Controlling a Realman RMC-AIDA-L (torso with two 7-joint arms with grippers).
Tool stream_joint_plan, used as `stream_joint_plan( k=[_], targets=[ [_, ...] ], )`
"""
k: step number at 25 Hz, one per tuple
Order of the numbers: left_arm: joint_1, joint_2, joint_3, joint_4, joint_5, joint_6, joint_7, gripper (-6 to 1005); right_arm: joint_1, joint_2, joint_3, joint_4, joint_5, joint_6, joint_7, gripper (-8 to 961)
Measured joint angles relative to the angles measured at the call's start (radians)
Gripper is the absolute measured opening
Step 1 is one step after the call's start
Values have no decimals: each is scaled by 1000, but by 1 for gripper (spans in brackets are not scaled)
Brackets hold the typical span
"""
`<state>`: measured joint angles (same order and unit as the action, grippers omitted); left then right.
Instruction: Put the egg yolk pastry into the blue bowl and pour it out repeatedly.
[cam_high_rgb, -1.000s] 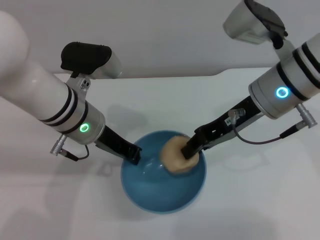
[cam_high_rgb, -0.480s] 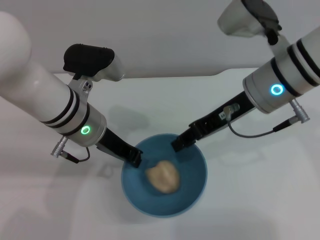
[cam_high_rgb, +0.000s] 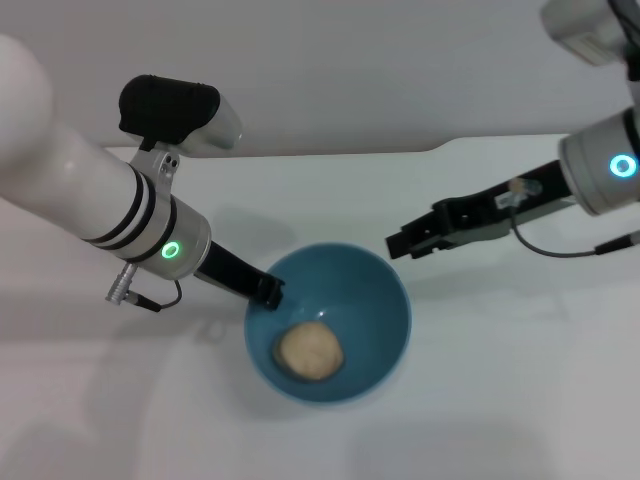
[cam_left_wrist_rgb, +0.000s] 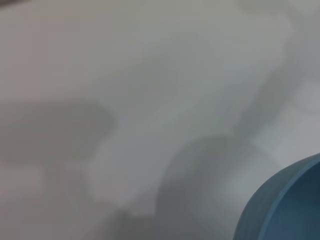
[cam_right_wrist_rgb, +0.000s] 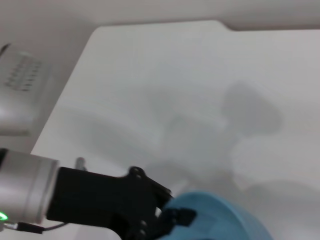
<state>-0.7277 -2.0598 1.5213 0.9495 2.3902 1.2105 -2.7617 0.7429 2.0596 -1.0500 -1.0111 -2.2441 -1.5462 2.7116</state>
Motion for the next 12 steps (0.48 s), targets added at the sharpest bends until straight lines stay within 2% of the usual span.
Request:
stream_joint_plan(
  k=[12],
  targets=[
    [83, 1, -7, 18, -5, -238, 35, 1, -140, 2, 104, -20, -69, 16, -7, 310]
  ],
)
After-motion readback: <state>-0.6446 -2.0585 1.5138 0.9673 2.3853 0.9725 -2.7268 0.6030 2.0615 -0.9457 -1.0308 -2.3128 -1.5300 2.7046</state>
